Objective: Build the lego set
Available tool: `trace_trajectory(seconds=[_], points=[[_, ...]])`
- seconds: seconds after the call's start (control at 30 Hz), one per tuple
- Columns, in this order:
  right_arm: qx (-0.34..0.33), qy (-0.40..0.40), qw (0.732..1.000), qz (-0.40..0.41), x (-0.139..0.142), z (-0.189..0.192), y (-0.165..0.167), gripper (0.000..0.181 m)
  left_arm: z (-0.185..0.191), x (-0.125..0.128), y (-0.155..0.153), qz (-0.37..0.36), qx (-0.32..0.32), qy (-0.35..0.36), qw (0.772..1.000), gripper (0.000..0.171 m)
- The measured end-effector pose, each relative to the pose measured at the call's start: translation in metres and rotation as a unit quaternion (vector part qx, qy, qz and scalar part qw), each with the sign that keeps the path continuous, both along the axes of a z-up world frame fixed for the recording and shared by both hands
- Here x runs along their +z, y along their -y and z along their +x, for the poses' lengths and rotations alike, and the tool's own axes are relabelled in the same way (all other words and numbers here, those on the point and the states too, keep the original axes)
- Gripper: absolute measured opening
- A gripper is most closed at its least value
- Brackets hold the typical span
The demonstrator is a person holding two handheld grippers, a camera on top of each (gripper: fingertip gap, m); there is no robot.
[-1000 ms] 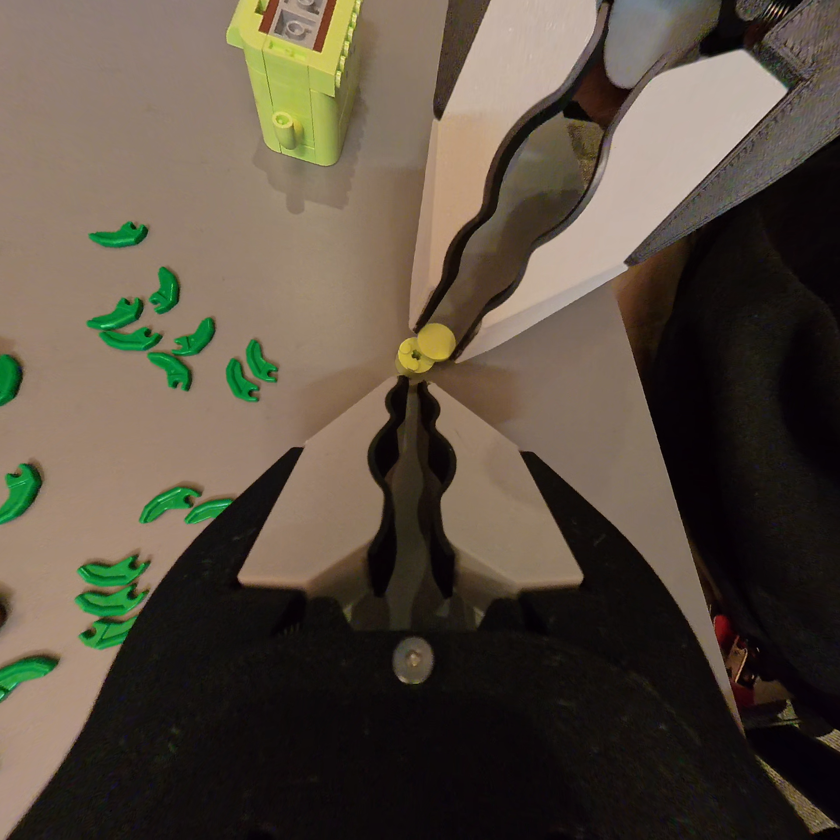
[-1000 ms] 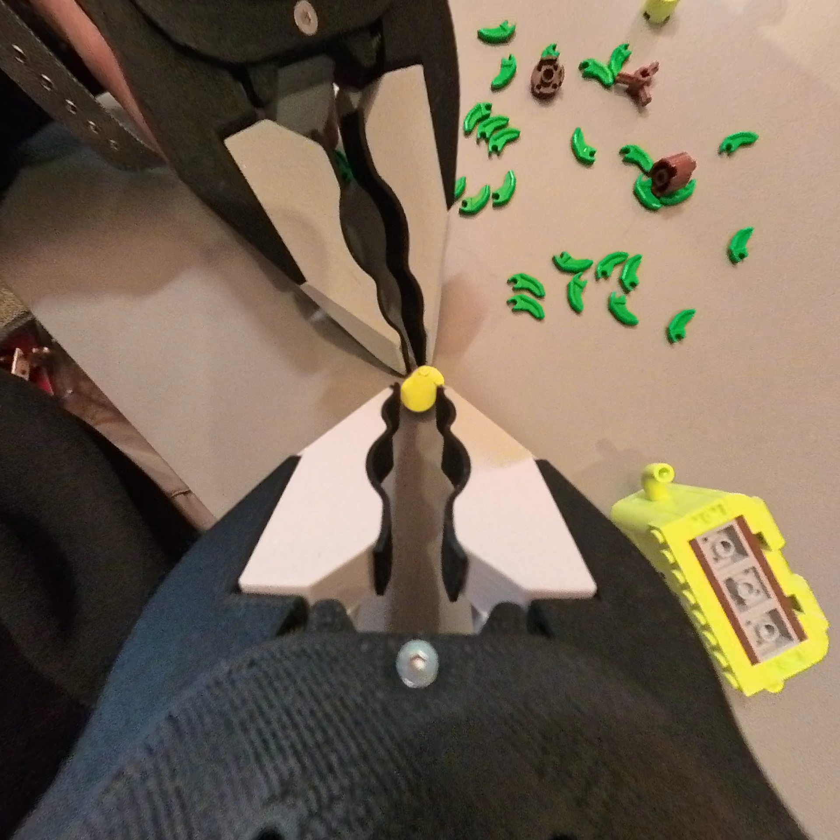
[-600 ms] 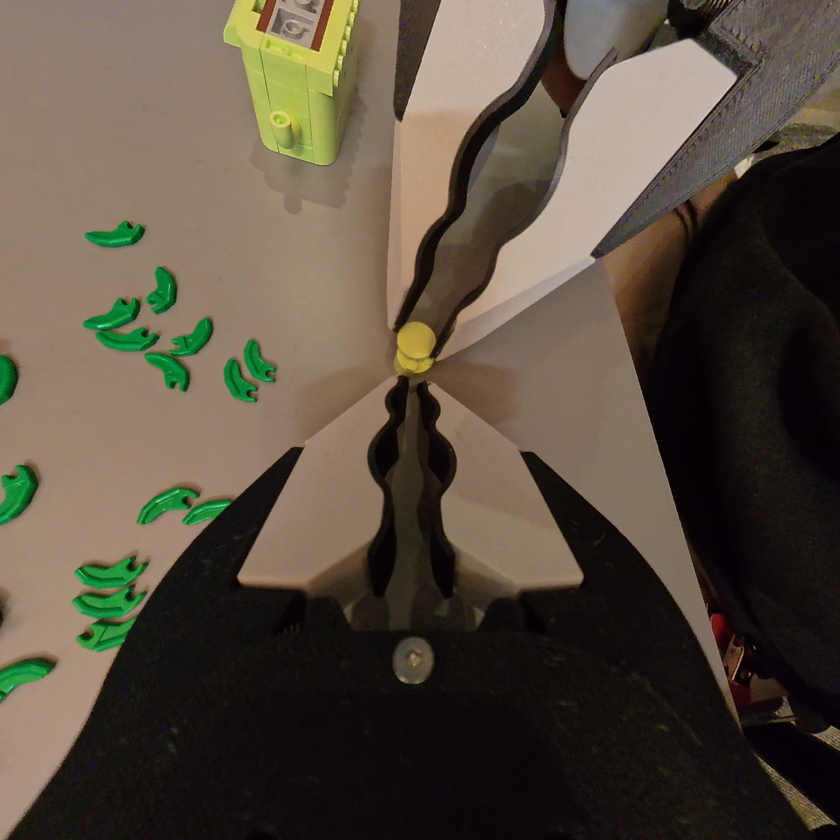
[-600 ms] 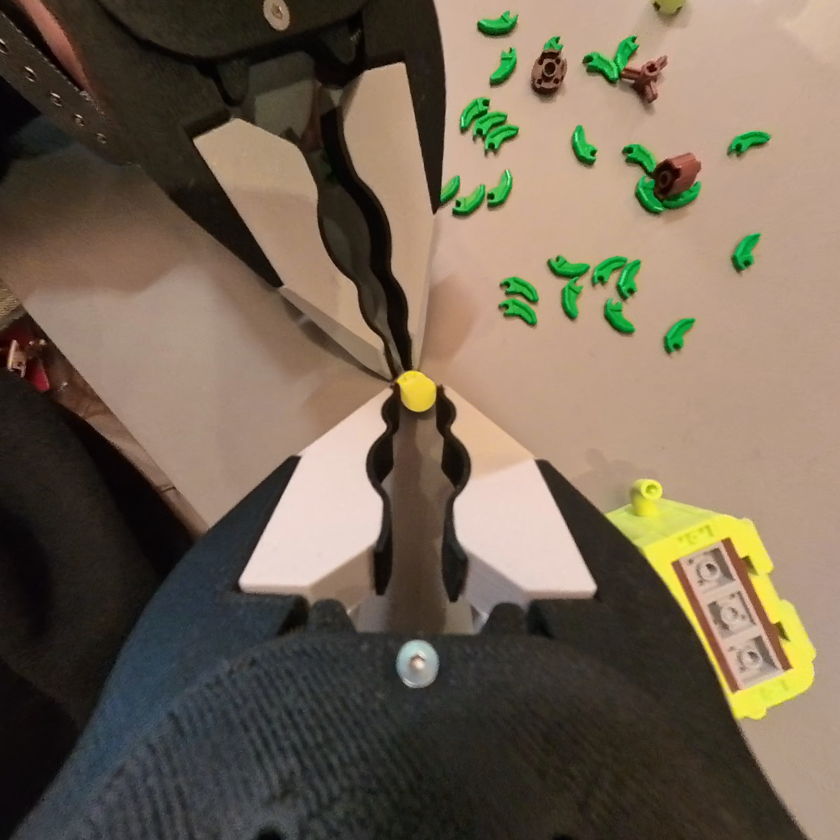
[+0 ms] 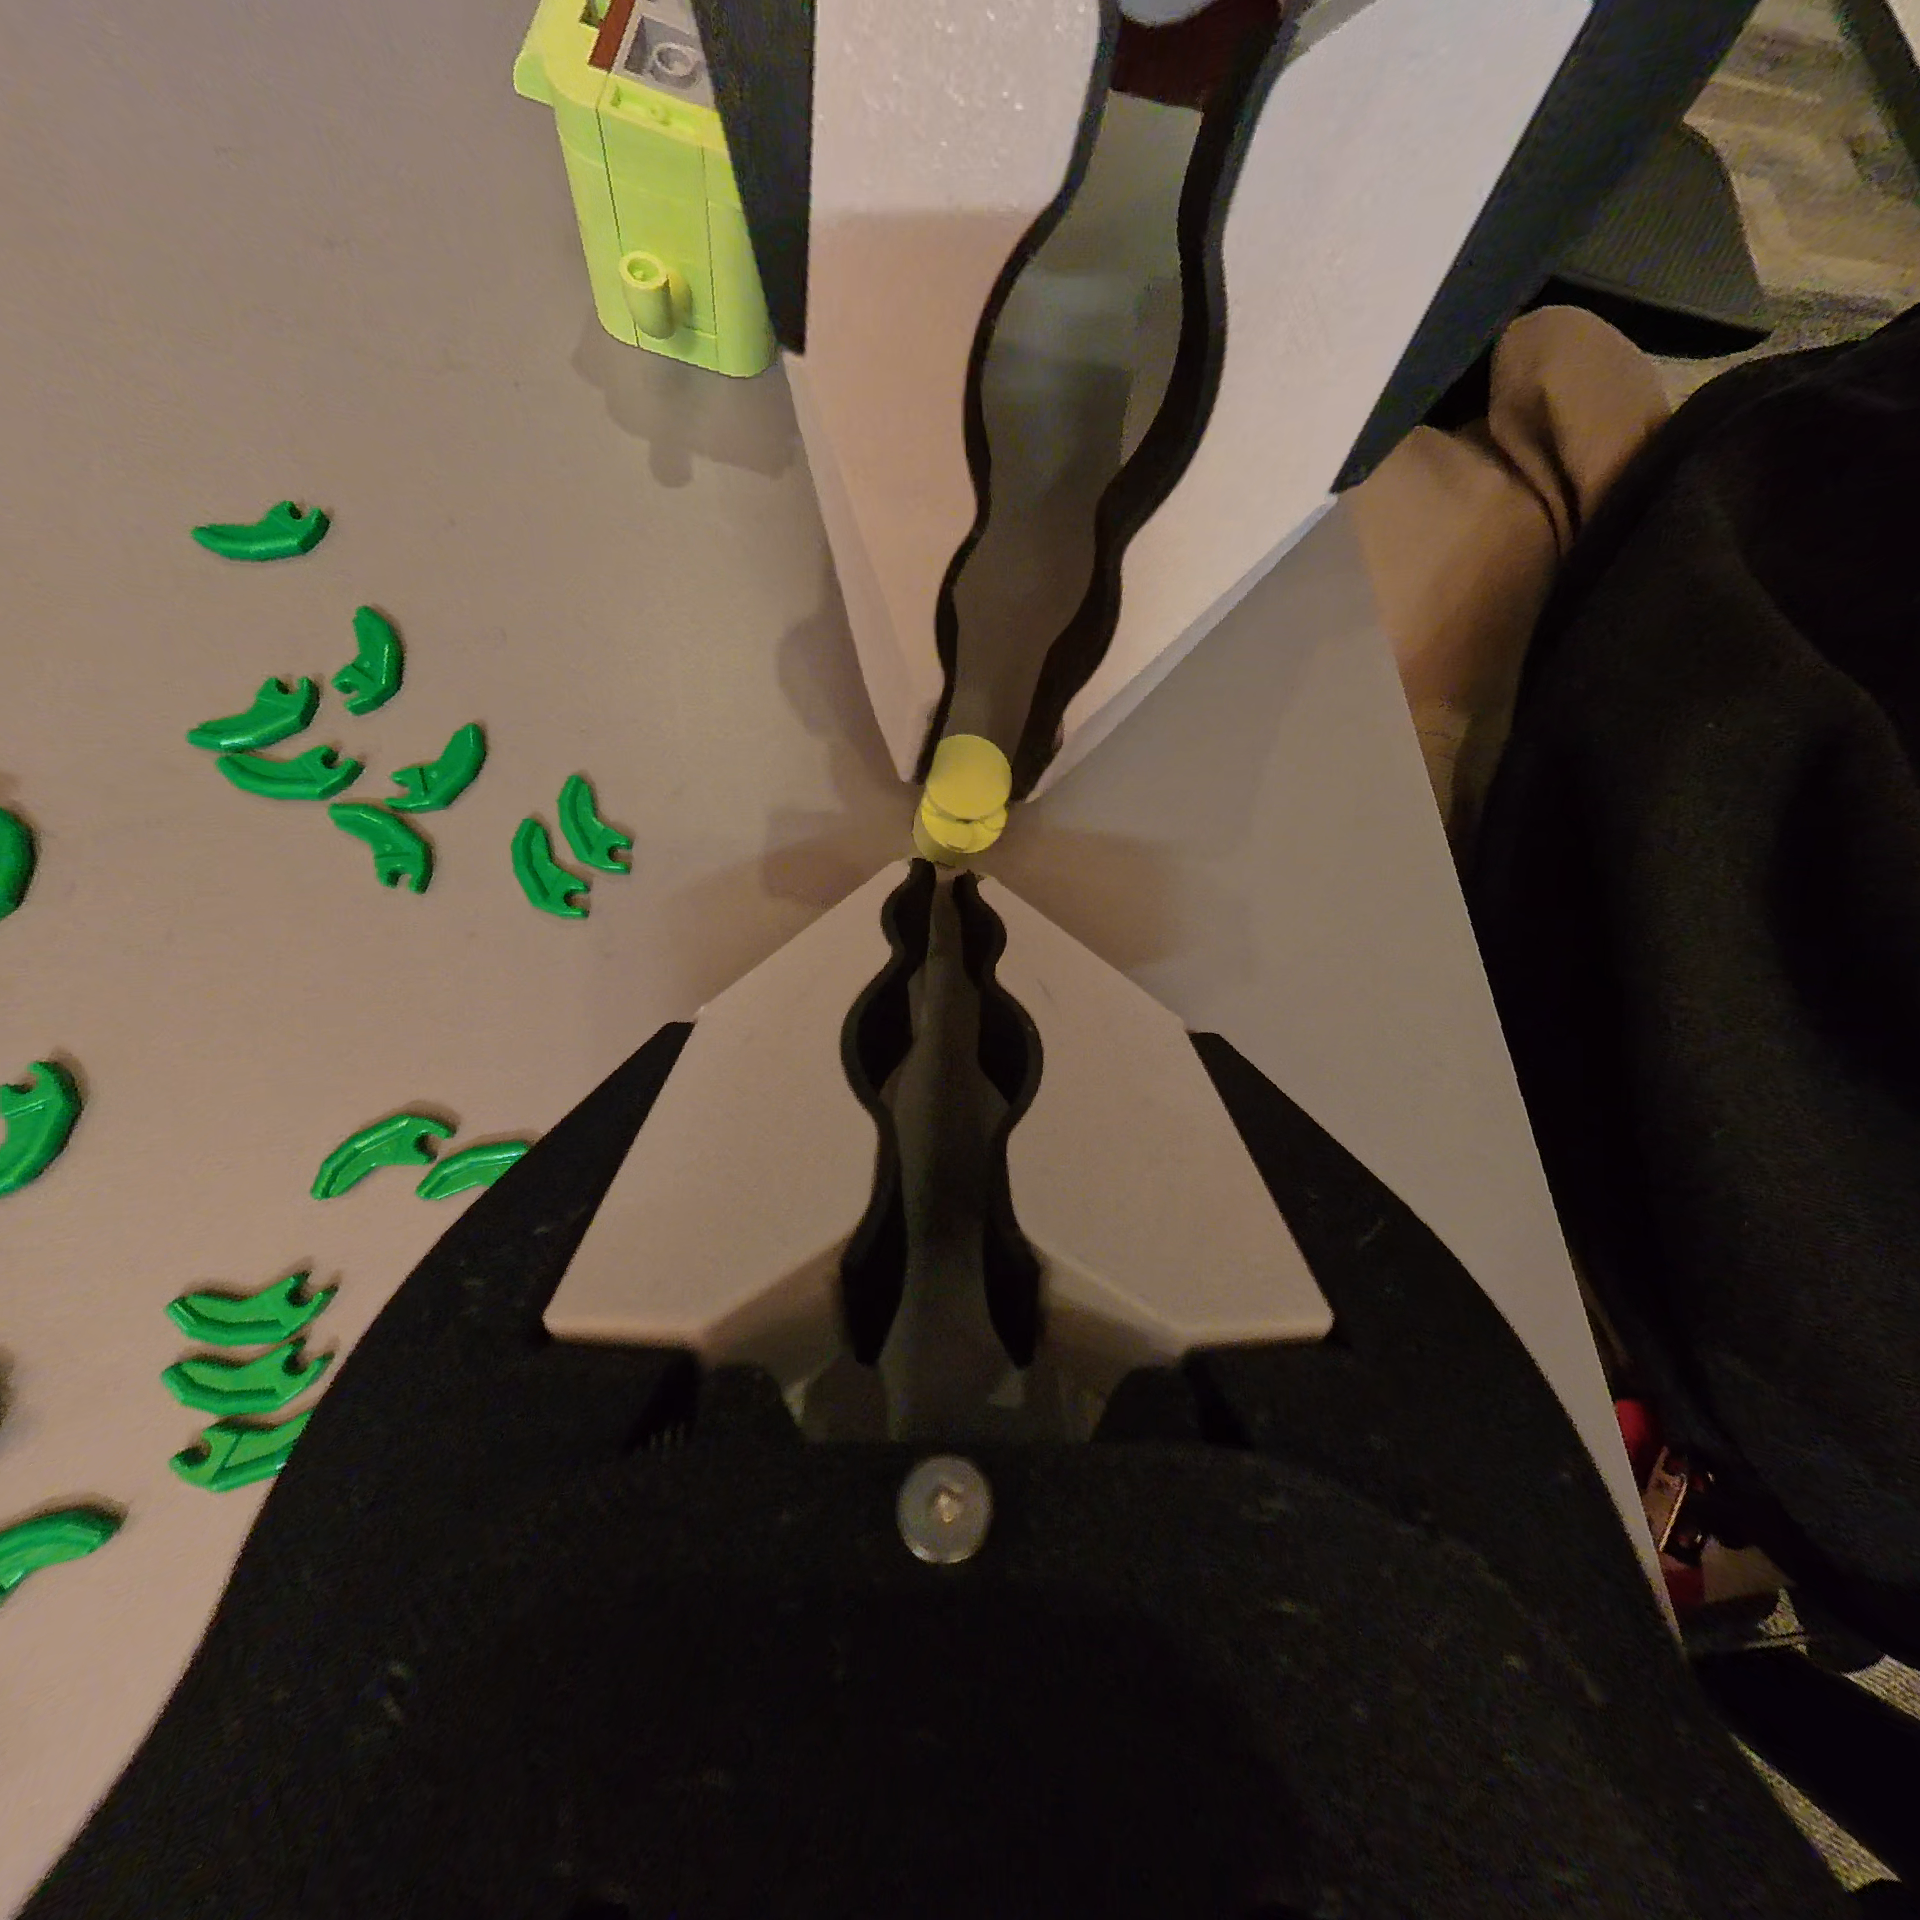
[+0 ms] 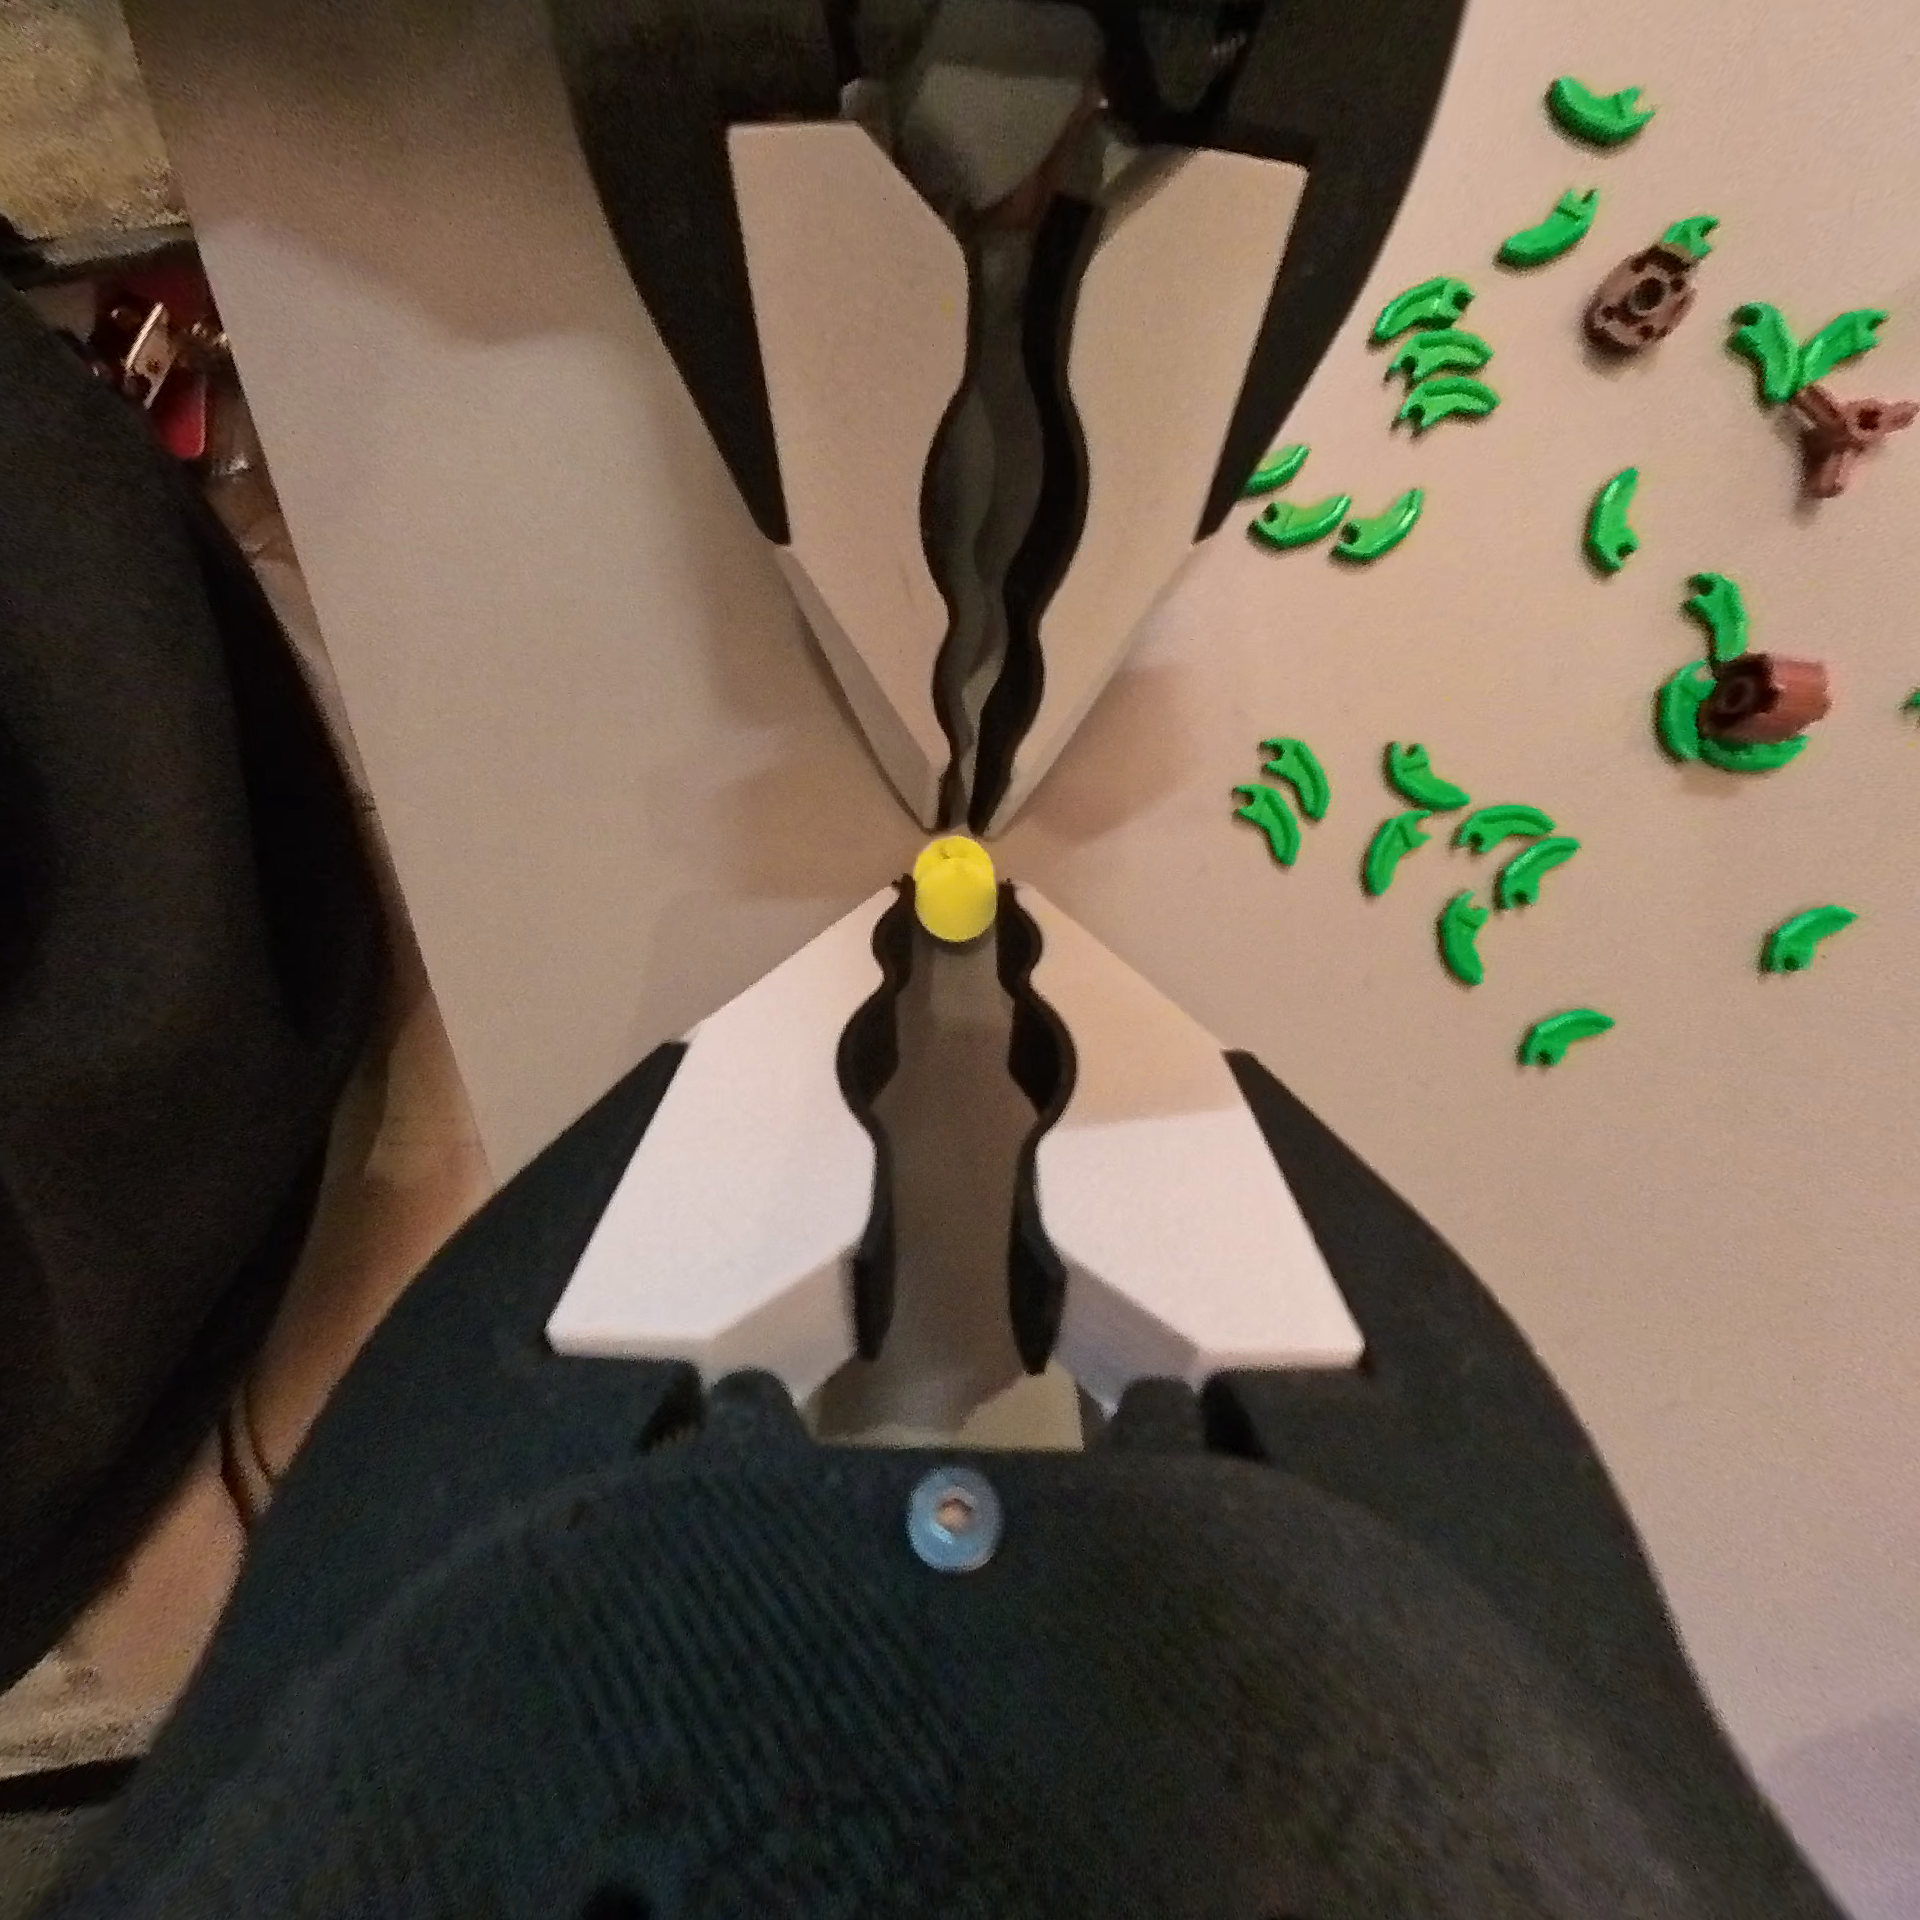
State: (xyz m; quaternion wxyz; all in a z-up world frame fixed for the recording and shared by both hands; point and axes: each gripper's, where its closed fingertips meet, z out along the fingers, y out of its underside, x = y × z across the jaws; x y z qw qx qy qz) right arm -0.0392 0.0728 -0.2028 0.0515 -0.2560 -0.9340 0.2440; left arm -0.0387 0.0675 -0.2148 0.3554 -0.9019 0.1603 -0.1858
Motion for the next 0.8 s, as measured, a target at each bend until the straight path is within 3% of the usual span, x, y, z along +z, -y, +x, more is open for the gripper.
trace_trajectory(seconds=[0.37, 0.8], points=[[0.002, -0.014, 1.0, 0.007, 0.0037, 0.0, 0.0021, 0.014, 0.0002, 0.0001, 0.0001, -0.003, -0.001, 0.007, 1.0, 0.005], [0.108, 0.013, 0.994, 0.015, 0.0012, 0.0001, 0.0038, 0.013, 0.0002, 0.0, 0.0001, -0.003, 0.0, 0.008, 1.0, 0.004]])
